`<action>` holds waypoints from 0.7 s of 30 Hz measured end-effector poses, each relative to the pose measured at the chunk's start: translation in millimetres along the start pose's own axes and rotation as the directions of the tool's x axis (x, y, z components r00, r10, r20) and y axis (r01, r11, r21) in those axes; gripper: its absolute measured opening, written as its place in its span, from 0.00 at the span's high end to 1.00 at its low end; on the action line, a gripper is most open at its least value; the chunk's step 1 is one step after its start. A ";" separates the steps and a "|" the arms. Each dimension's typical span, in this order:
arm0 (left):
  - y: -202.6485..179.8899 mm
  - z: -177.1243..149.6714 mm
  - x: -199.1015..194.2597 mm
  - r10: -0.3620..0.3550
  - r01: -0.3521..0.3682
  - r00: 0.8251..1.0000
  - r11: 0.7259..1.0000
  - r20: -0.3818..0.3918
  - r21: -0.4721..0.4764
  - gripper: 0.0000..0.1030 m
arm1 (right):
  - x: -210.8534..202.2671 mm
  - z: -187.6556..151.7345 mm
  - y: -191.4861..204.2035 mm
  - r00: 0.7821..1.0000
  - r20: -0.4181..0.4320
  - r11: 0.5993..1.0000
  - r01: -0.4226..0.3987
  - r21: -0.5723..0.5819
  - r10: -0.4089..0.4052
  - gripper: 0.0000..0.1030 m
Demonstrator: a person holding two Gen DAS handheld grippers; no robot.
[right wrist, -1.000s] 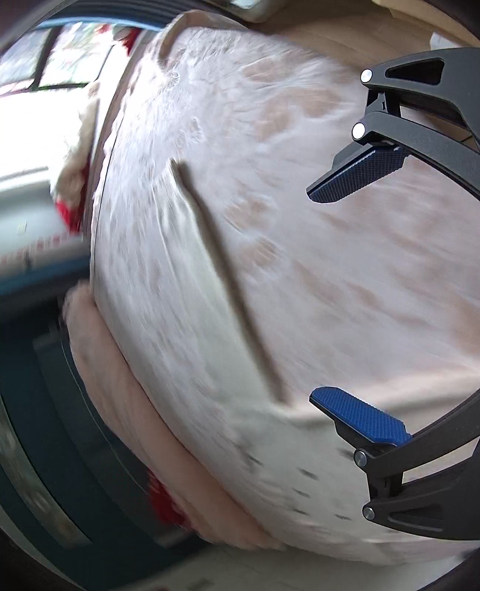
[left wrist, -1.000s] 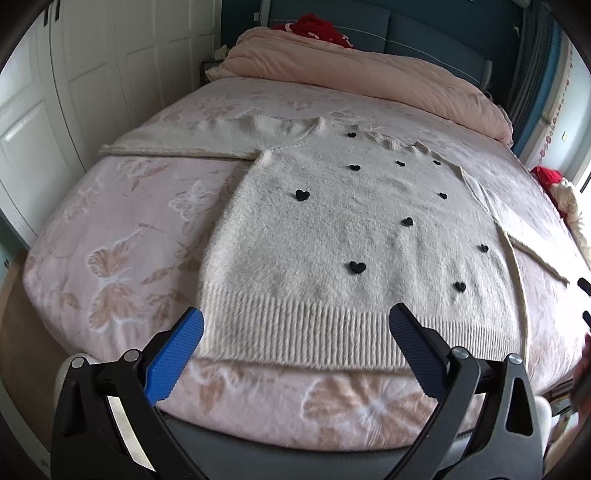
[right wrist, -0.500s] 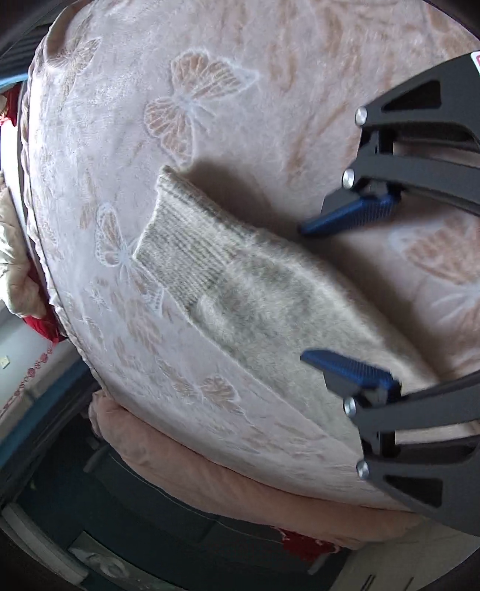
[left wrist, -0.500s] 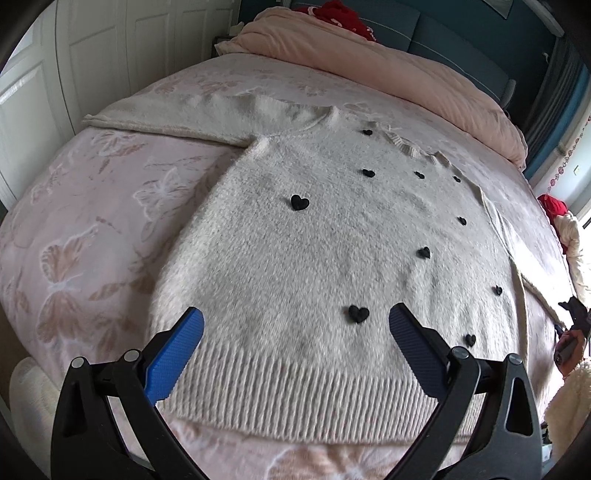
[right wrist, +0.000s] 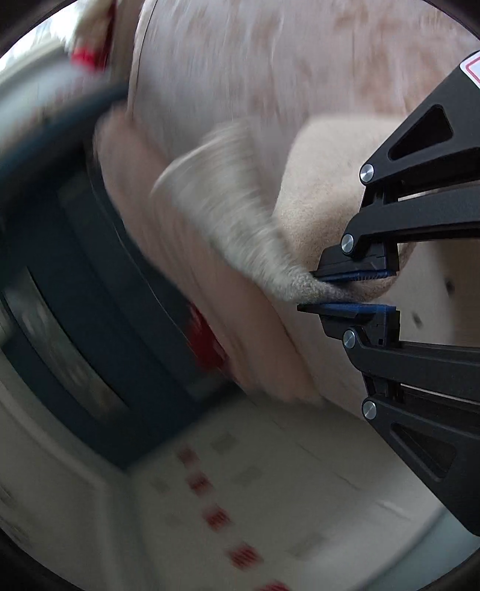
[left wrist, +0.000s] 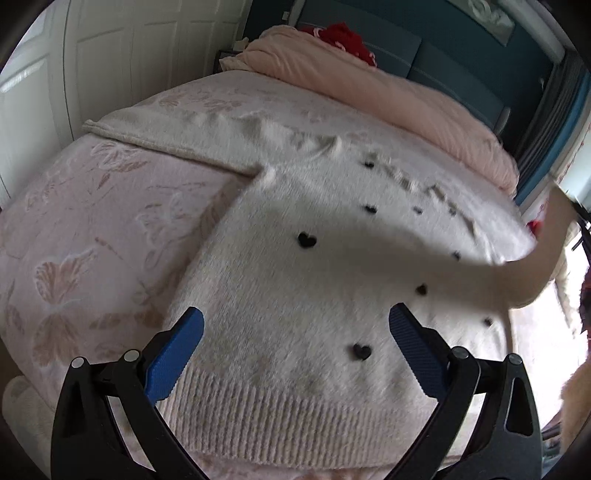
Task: Fold small clothes
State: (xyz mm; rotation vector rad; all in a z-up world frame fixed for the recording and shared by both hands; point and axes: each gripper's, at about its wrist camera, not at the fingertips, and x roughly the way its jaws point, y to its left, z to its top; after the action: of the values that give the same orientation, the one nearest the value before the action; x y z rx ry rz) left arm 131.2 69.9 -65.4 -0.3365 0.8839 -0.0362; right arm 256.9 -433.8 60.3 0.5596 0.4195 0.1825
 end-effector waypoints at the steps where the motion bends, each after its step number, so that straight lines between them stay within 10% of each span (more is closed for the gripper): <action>1: 1.7 4.0 -0.6 -0.019 0.020 1.000 1.000 0.004 -0.017 0.05 | 22.1 -14.6 23.1 0.997 -0.060 0.998 -0.048 -0.031 0.046 0.81; 6: 9.7 42.3 10.7 -0.145 0.145 0.989 0.980 0.005 -0.139 0.05 | 101.8 -114.6 68.1 0.942 -0.330 0.994 -0.091 -0.057 0.067 0.66; 12: -6.4 103.7 77.6 -0.292 0.280 0.956 0.936 -0.025 -0.215 0.05 | 50.4 -162.6 -11.8 0.940 -0.340 0.988 0.075 0.132 -0.026 0.58; 18: -49.0 134.2 194.4 -0.307 0.255 0.942 0.916 -0.134 -0.310 0.05 | 18.7 -172.0 -86.9 0.944 -0.307 0.927 0.216 0.306 -0.119 0.54; 21: -53.8 129.9 234.3 -0.309 0.215 0.937 0.876 -0.160 -0.432 0.38 | 22.5 -169.7 -110.7 0.952 -0.279 0.897 0.229 0.377 -0.126 0.54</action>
State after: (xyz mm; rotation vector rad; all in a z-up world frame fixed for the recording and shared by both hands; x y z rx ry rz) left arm 385.3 15.0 -149.3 -0.8621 1.0651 -0.1462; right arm 209.7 -439.2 -137.9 0.9089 0.7604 -0.0173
